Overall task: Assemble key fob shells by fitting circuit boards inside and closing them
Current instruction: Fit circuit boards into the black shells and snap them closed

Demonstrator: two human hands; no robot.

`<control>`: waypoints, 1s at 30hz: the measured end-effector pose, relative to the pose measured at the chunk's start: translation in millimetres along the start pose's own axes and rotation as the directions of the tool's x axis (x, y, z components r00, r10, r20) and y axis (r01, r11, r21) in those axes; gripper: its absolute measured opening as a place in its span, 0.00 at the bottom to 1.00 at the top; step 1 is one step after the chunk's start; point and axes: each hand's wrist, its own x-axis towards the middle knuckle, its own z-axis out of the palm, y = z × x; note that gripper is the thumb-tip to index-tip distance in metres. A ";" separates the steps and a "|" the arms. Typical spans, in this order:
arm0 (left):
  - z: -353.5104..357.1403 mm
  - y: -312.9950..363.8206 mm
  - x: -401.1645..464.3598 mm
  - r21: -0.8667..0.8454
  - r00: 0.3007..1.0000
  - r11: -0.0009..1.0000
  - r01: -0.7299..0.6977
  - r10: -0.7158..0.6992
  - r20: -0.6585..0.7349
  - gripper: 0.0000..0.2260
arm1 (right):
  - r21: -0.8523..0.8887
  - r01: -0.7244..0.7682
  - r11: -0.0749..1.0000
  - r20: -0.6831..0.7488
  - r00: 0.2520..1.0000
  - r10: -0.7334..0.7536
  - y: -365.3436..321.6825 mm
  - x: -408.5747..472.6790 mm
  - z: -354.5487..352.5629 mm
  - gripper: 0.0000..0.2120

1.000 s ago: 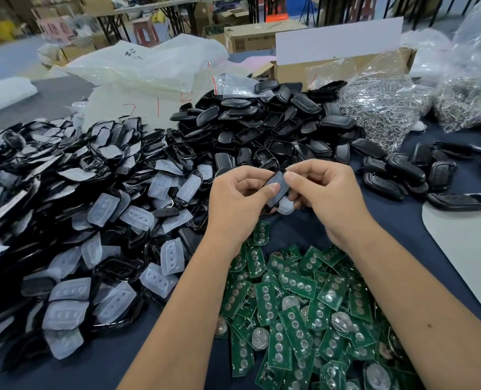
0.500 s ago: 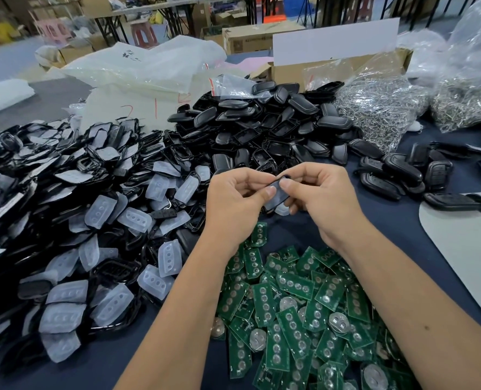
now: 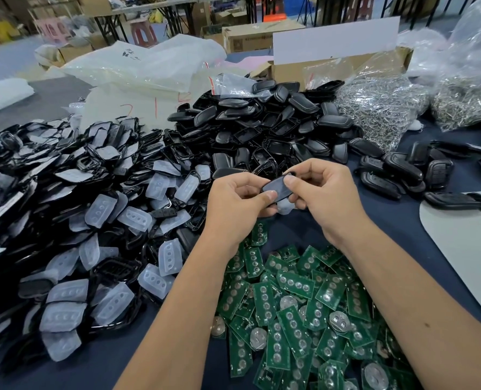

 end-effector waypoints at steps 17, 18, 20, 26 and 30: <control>4.9 8.0 -1.2 -0.183 0.985 0.975 0.130 -0.149 -0.092 0.06 | 0.028 0.058 0.998 -0.015 0.998 -0.058 -4.7 -4.0 5.6 0.08; 4.7 7.6 -0.9 -0.172 0.985 0.976 0.130 -0.147 -0.089 0.06 | 0.028 0.055 0.998 -0.018 0.998 -0.055 -4.8 -4.2 5.7 0.08; 4.4 6.5 -0.7 -0.152 0.987 0.981 0.123 -0.137 -0.084 0.08 | 0.031 0.049 0.998 -0.026 0.999 -0.048 -4.8 -4.6 5.3 0.07; 3.3 4.4 -1.7 -0.081 0.995 0.994 0.080 -0.084 -0.058 0.07 | 0.053 0.036 0.998 -0.005 0.999 -0.036 -5.1 -5.0 3.8 0.08; 2.1 4.0 -2.4 -0.078 0.998 0.997 0.025 -0.029 -0.055 0.08 | 0.080 0.009 0.997 -0.001 1.000 -0.009 -5.0 -4.4 3.2 0.07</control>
